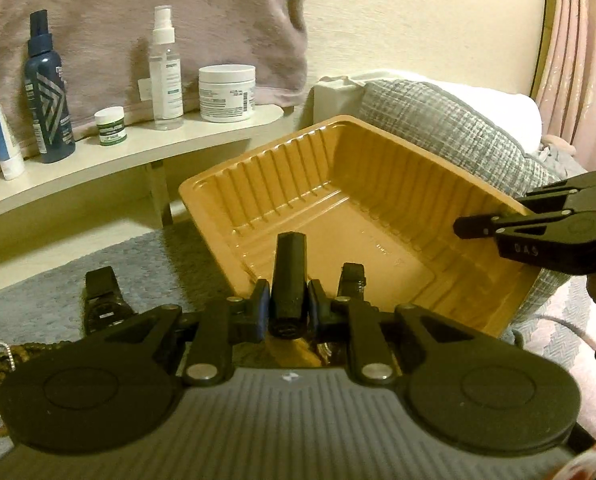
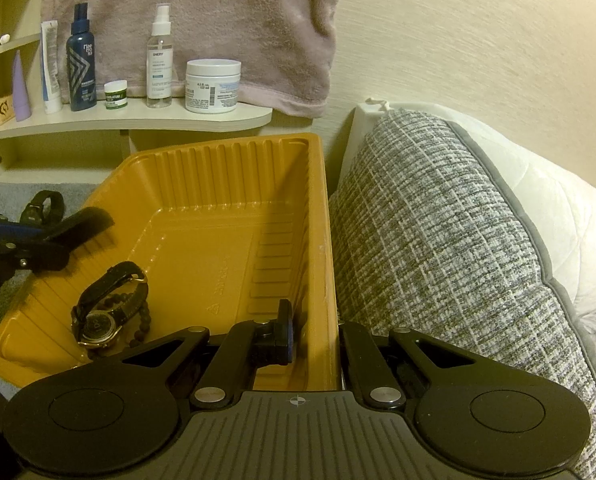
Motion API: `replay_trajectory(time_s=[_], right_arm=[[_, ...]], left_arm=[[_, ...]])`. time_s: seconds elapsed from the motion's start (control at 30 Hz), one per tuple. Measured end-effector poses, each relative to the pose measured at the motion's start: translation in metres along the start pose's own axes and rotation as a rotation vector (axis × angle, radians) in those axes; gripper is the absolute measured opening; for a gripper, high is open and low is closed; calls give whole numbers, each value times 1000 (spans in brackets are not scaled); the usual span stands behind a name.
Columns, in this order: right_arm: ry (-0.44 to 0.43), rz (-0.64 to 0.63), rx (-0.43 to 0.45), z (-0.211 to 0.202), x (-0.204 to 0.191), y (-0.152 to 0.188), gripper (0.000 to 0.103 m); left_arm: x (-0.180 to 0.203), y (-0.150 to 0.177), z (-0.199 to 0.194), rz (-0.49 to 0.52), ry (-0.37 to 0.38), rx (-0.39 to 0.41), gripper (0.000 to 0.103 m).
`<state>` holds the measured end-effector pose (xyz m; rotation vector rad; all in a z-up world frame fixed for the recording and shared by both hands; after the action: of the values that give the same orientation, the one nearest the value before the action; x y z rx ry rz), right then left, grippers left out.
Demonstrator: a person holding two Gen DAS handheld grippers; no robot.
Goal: Organize jewelry
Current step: 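Lower the black watch into the orange tray and open the left tool, then move the left tool to the black-faced watch on the towel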
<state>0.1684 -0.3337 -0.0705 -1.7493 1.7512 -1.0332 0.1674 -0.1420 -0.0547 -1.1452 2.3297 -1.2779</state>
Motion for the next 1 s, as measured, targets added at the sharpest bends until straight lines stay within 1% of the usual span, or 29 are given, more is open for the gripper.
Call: replay_trajectory(time_s=[0.4,0.53,0.57,0.63,0.73,0.87,1.0], right_arm=[[0,0,0,0,0,0,5],[0,0,0,0,0,0,5],[1,-1,0,0,0,0,5],[1,0,0,0,0,0,5],[0,0,1,0,0,0,5],[0,1,0,0,0,0,5],[0,0,0,0,0,0,5]], left_arm=[[3,-1,6,-4,9,-5,18],[3,-2,6,-8,12,7,18],[3,-2,5,-10,12,13,18],[3,-2,2,-11,7,22,26],[2,0,-6,-18,-12,36,27],[-5,8,-20,-40,-60,53,27],[-22,21,-32,-78,-136,62,27]])
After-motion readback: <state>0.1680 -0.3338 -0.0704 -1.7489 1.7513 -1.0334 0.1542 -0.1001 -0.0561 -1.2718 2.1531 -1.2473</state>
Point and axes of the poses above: each gripper's, at about its wrist camera, not at the fingertips, and z roughly the way its jaws point, x to its right, y to its underside, the point moved 1 cm from there along z, roughly the way its jaws point, and after that the axes turned 10 degrees about y, right-handed, at the moved point
